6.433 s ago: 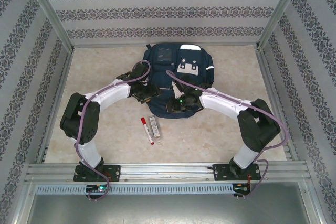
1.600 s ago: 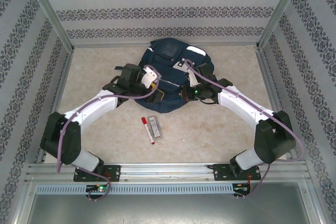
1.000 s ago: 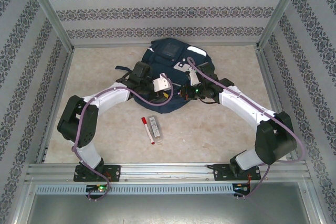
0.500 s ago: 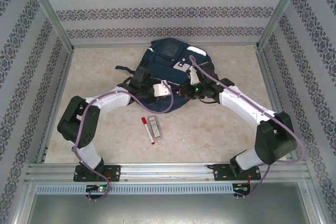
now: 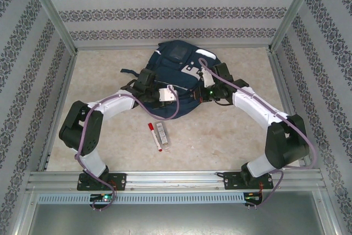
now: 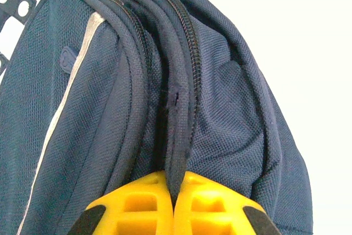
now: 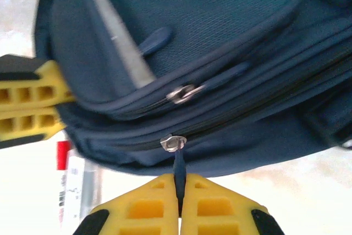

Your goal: Pack books, pencil case, and school supplies into a backpack

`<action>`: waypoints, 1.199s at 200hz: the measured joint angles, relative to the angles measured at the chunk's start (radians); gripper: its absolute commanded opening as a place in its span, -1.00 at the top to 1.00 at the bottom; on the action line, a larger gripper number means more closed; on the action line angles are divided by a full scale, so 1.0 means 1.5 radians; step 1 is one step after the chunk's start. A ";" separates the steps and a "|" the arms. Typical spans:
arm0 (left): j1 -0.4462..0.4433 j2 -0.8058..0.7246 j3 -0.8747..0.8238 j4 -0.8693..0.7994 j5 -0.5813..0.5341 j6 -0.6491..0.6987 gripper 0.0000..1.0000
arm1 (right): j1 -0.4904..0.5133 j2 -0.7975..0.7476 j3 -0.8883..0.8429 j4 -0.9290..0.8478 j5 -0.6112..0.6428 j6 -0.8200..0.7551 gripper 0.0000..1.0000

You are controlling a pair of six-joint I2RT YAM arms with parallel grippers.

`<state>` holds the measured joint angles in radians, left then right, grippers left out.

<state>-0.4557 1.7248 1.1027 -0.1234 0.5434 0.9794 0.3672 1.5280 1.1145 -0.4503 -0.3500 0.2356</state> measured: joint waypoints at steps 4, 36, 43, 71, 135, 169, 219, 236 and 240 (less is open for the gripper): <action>0.001 0.000 0.000 -0.002 0.003 0.005 1.00 | -0.004 0.004 0.002 0.001 0.008 -0.007 1.00; 0.013 0.000 0.000 -0.012 0.025 0.034 1.00 | -0.033 0.055 0.014 0.030 0.060 -0.040 1.00; 0.014 0.000 0.000 -0.013 0.029 0.041 1.00 | -0.042 0.072 0.022 0.035 0.071 -0.040 1.00; 0.018 0.000 0.000 -0.016 0.042 0.066 1.00 | -0.090 0.134 0.061 0.051 0.093 -0.016 1.00; 0.022 -0.001 0.000 -0.032 0.052 0.085 1.00 | -0.122 0.166 0.089 0.049 0.054 0.052 0.81; 0.027 -0.020 -0.009 -0.049 0.057 0.085 1.00 | -0.142 0.166 0.089 0.036 0.063 0.043 0.29; 0.035 -0.049 -0.032 -0.078 0.082 0.070 0.99 | -0.169 0.088 0.066 0.011 0.021 -0.040 0.14; 0.035 -0.054 -0.044 -0.078 0.090 0.061 0.86 | -0.164 0.049 0.046 0.023 -0.046 -0.116 0.15; 0.035 -0.054 -0.045 -0.078 0.092 0.058 0.85 | -0.163 0.044 0.042 0.025 -0.062 -0.129 0.16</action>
<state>-0.4034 1.6432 1.0351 -0.2401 0.6811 1.0668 0.1223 1.5940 1.1778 -0.4129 -0.4423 0.0422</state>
